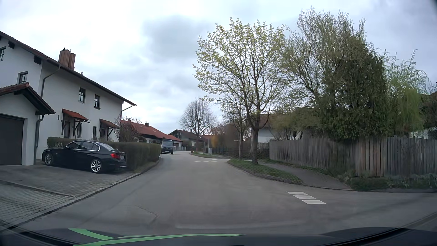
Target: Follow the waypoints while adhering to traffic rules and regulations
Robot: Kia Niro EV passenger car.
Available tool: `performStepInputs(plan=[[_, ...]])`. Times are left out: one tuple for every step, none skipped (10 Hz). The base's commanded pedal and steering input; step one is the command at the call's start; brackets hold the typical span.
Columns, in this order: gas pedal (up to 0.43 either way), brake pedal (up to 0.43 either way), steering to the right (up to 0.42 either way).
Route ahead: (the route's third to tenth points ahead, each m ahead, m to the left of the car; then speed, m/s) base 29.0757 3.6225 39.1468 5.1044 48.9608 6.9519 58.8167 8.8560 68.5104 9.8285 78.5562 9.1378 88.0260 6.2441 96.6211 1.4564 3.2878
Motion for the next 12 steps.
performStepInputs(plan=[[0.150,0.000,-0.038],[0.169,0.000,-0.035],[0.177,0.000,-0.030],[0.189,0.000,-0.028],[0.189,0.000,-0.028],[0.197,0.000,-0.027],[0.209,0.000,-0.024],[0.209,0.000,-0.019],[0.209,0.000,-0.018],[0.209,0.000,-0.016],[0.220,0.000,-0.013],[0.220,0.000,-0.013]])
